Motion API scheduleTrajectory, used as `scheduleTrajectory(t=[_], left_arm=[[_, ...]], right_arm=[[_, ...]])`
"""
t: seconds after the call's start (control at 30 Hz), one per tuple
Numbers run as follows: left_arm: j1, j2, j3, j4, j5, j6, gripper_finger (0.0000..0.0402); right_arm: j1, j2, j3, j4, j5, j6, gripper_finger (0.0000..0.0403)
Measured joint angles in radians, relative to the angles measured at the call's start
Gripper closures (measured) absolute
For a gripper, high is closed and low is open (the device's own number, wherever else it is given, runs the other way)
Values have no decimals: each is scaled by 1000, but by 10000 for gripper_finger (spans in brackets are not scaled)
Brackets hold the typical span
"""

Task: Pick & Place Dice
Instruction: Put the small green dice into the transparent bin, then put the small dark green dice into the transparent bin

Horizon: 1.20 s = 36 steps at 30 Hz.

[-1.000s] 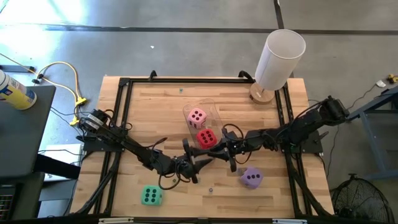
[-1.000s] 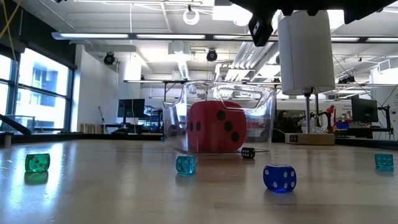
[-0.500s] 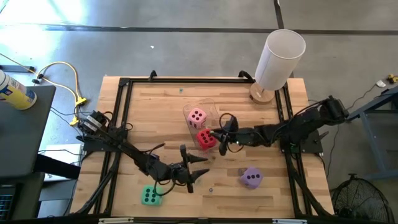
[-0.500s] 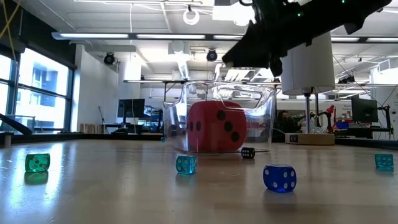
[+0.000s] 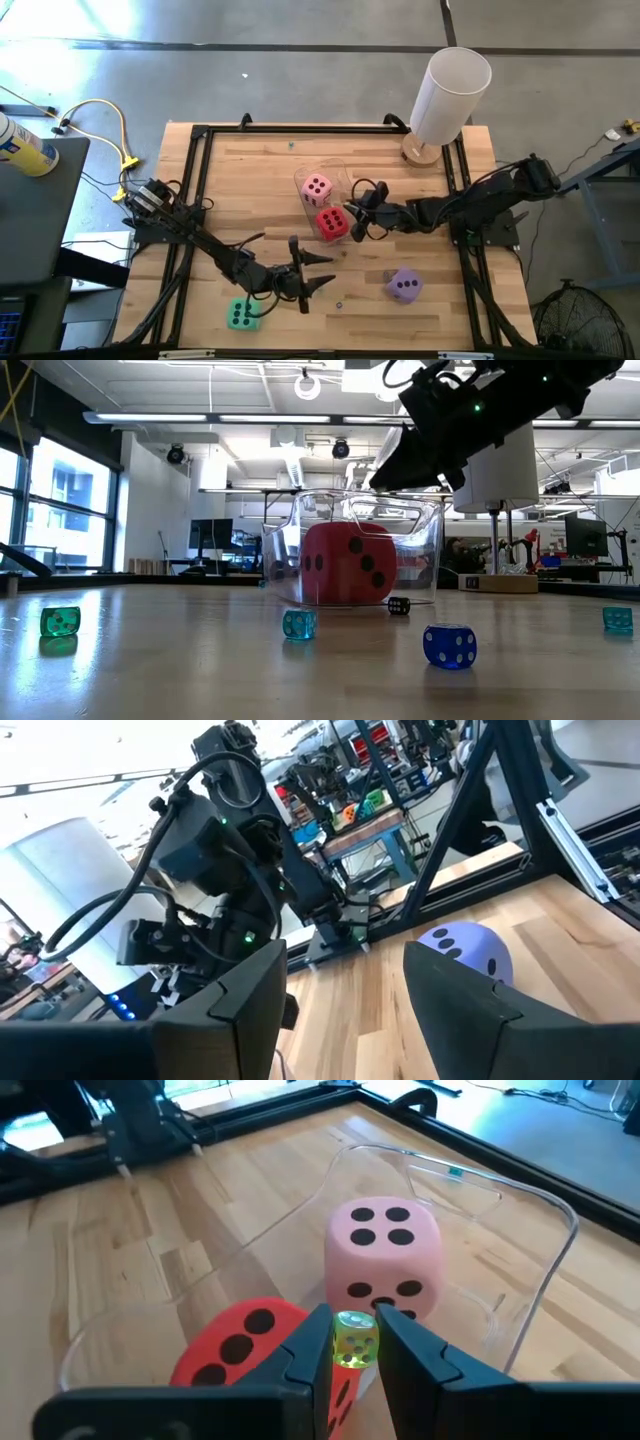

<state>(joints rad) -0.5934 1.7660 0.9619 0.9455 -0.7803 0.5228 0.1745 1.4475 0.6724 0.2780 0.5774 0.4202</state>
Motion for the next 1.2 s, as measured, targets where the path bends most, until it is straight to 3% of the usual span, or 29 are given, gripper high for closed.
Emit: scheduleTrajectory(t=[0.4,0.9,0.97,1.07,1.2], left_arm=[[0,0,0,-4,0,0,206],[0,0,0,-4,-3,-1,206],[-3,0,0,-4,-6,-60,206],[-13,-1,0,-28,-58,-273,206],[-16,-1,0,-156,-87,-409,206]], right_arm=[[0,0,0,-41,0,-8,331],[7,0,0,-13,-3,-60,210],[22,0,0,29,-3,-109,200],[61,0,0,104,-4,-203,191],[129,0,0,210,-4,-334,191]])
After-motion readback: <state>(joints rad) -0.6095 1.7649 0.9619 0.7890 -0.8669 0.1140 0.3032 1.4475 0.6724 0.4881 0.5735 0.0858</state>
